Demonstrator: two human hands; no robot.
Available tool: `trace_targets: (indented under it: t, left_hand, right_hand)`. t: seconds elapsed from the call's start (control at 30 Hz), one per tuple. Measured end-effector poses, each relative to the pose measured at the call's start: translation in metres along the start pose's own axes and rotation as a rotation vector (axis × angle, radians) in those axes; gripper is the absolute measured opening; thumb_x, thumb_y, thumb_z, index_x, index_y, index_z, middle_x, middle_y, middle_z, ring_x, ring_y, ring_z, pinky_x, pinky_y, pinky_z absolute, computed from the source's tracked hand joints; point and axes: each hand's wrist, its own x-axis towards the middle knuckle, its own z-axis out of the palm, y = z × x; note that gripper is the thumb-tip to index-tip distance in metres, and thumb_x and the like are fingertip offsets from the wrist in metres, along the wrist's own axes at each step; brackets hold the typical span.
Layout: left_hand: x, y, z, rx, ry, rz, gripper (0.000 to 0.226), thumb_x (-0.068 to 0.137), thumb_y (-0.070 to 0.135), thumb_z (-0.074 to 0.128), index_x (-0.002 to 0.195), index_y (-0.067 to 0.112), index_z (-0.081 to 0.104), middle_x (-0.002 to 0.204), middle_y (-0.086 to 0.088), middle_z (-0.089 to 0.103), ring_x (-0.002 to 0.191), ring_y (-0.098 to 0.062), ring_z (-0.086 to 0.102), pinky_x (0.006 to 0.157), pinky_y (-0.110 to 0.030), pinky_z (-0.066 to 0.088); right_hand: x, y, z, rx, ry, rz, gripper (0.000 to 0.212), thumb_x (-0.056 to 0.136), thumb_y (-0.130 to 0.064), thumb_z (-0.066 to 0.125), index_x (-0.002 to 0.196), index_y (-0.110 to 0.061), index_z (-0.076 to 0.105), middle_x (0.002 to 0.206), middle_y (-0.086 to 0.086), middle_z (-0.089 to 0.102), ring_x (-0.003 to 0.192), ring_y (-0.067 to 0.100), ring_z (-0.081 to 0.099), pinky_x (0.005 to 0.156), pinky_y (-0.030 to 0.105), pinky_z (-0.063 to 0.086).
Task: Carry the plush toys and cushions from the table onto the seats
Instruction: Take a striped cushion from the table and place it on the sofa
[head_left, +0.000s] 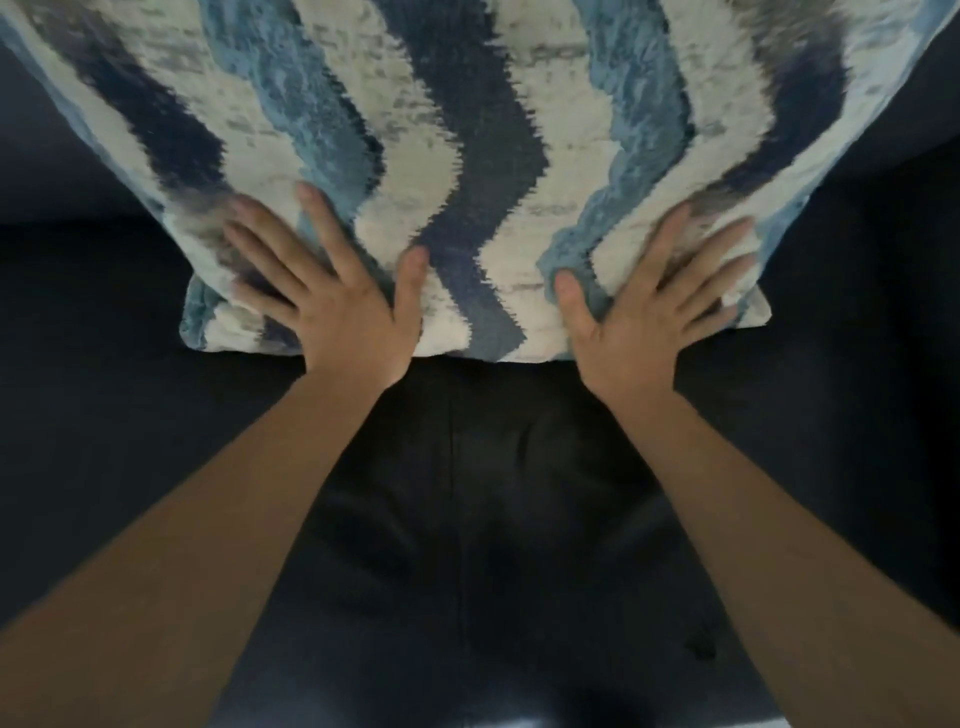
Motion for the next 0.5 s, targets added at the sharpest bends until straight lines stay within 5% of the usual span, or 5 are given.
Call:
trace_targets:
  t: [0.27,0.37,0.5]
  left_hand:
    - [-0.055,-0.047,-0.032,0.128,-0.282,0.112,0.089,0.098,0.074,0.025,0.161,0.026,-0.016,0.167,-0.026,-0.017,0.154,-0.047,-0.013,0.115,-0.074,0.017]
    - [-0.059,-0.016,-0.083,0.021,-0.356,0.05,0.081,0.1,0.069,0.017,0.163,0.025,-0.007,0.17,-0.016,-0.018,0.156,-0.039,-0.015,0.121,-0.068,0.006]
    - [-0.084,0.029,-0.186,-0.028,-0.287,0.148,0.077,0.103,0.063,0.012,0.163,0.015,0.014,0.171,-0.018,0.001,0.158,-0.038,0.004,0.122,-0.061,0.01]
  right_hand:
    - [-0.001,0.006,-0.028,0.034,-0.282,-0.001,0.106,0.089,-0.083,0.039,0.163,-0.022,-0.007,0.167,0.026,-0.019,0.153,0.051,-0.015,0.12,0.069,-0.001]
    - [-0.006,-0.004,-0.083,0.111,-0.421,-0.017,0.099,0.095,-0.074,0.041,0.163,-0.025,-0.011,0.169,0.019,-0.019,0.156,0.043,-0.012,0.123,0.065,0.001]
    - [-0.024,-0.033,-0.188,0.16,-0.364,-0.079,0.082,0.104,-0.056,0.042,0.164,-0.018,0.002,0.171,0.016,-0.005,0.159,0.035,-0.002,0.127,0.055,0.005]
